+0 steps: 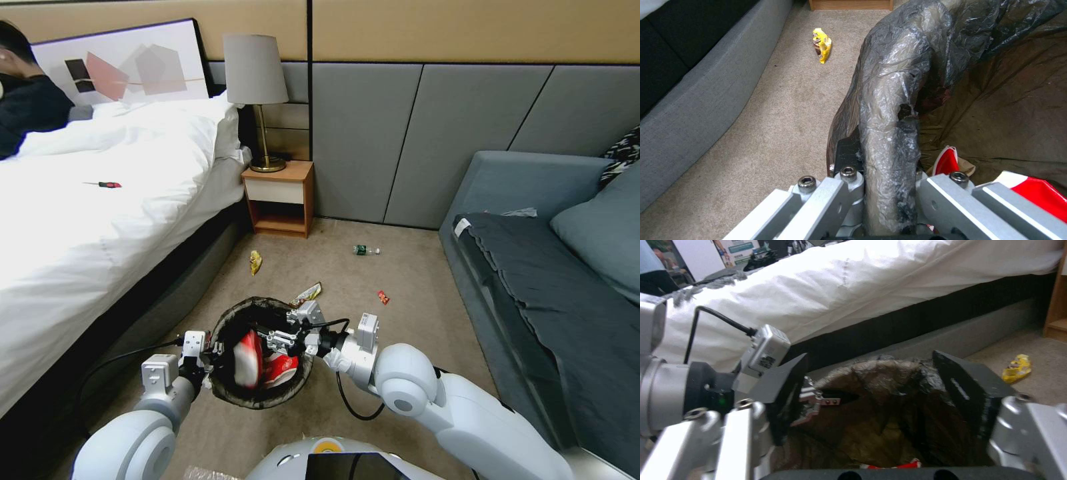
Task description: Pick up the trash bin, then pick up the garbage from the floor and place it into the trash bin.
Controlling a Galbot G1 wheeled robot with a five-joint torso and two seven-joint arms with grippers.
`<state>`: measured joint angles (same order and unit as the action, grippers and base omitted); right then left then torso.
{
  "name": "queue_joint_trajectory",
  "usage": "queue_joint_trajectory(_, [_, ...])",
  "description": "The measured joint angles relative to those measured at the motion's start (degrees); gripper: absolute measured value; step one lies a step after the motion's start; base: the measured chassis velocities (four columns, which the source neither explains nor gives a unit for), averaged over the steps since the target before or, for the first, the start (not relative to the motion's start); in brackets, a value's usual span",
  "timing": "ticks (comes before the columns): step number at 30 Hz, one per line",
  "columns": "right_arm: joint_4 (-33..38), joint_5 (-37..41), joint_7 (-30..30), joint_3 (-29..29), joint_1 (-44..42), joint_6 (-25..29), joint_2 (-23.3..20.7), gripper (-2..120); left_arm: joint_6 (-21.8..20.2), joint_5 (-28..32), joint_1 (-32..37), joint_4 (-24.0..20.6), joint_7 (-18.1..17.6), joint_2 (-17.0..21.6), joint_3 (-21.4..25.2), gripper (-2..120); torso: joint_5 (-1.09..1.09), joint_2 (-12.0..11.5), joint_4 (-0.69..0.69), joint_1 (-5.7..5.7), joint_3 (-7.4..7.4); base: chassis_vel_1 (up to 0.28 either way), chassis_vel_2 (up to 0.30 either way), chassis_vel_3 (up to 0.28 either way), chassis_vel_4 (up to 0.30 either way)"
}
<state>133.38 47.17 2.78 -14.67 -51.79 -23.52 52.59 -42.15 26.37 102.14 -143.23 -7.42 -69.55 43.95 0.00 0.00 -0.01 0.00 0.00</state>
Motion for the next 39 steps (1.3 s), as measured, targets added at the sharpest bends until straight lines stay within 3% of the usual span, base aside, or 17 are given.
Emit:
queue_joint_trajectory(4, [0.57, -0.56, -0.27, 1.28, -1.12, -0.16, -0.42, 96, 0.0, 0.01, 0.25, 0.0, 0.02, 0.27, 0.06, 2, 0.0, 0.0, 0.0, 0.0, 0.0, 0.0, 0.0, 0.0, 0.0])
queue_joint_trajectory(12, [2.67, -0.77, -0.27, 5.29, -3.98, -0.17, -1.09, 100, 0.0, 0.01, 1.19, 0.0, 0.15, 0.67, 0.46, 2, 0.0, 0.0, 0.01, 0.0, 0.0, 0.0, 0.0, 0.0, 0.0])
queue_joint_trajectory(19, [9.0, -2.12, 1.29, 15.03, -12.22, 0.85, -3.31, 100, 0.0, 0.04, 1.7, 0.0, 0.33, 0.71, 0.62, 2, 0.0, 0.0, 0.01, 0.0, 0.0, 0.0, 0.0, 0.0, 0.0])
queue_joint_trajectory(21, [9.09, -2.21, 1.37, 15.17, -12.41, 0.9, -3.31, 100, 0.0, 0.04, 1.7, 0.0, 0.34, 0.7, 0.62, 2, 0.0, 0.0, 0.01, 0.0, 0.0, 0.0, 0.0, 0.0, 0.0])
queue_joint_trajectory(23, [10.0, -6.42, 4.07, 21.39, -21.05, 1.77, -2.18, 100, 0.01, 0.0, 1.85, 0.0, 0.6, 0.08, 0.68, 2, 0.0, 0.0, 0.02, 0.0, 0.0, 0.0, 0.0, 0.0, 0.0])
queue_joint_trajectory(25, [10.04, -8.57, 4.87, 23.29, -23.28, 2.41, -1.49, 100, 0.01, -0.04, 2.07, 0.0, 0.65, -0.22, 0.77, 2, 0.01, 0.0, -0.03, 0.0, -0.01, 0.0, 0.0, 0.0, 0.0])
queue_joint_trajectory(28, [8.02, -20.04, 5.92, 32.54, -31.31, 7.64, 2.29, 100, 0.01, -0.15, 2.07, 0.0, 0.74, -0.75, 0.82, 2, 0.0, 0.0, 0.01, 0.0, 0.0, 0.0, 0.0, 0.0, 0.0])
queue_joint_trajectory(29, [8.02, -20.04, 5.92, 32.54, -31.31, 7.64, 2.29, 100, 0.01, -0.15, 2.07, 0.0, 0.74, -0.75, 0.82, 2, 0.0, 0.0, 0.01, 0.0, 0.0, 0.0, 0.0, 0.0, 0.0])
queue_joint_trajectory(31, [5.81, -27.06, 5.74, 38.01, -35.51, 11.17, 5.68, 100, 0.02, -0.25, 1.88, 0.0, 0.77, -0.94, 0.7, 2, -0.01, 0.0, 0.01, 0.0, 0.0, 0.0, 0.0, 0.0, 0.0])
queue_joint_trajectory(35, [3.37, -33.74, 4.82, 42.55, -38.77, 14.38, 10.88, 100, 0.02, -0.25, 1.64, 0.0, 0.92, -0.96, 0.64, 2, 0.01, 0.0, 0.0, 0.0, 0.0, 0.0, 0.0, 0.0, 0.0])
queue_joint_trajectory(37, [1.06, -38.41, 3.18, 46.05, -40.66, 16.32, 17.15, 100, 0.02, -0.44, 0.8, 0.0, 1.07, -1.17, 0.55, 2, 0.0, 0.0, 0.0, 0.0, -0.01, 0.0, 0.0, 0.0, 0.0])
queue_joint_trajectory(39, [0.66, -39.12, 3.0, 46.6, -40.91, 16.61, 18.39, 100, 0.02, -0.58, 0.51, 0.0, 1.12, -1.25, 0.46, 2, 0.01, 0.0, 0.0, 0.0, 0.0, 0.0, 0.0, 0.0, 0.0])
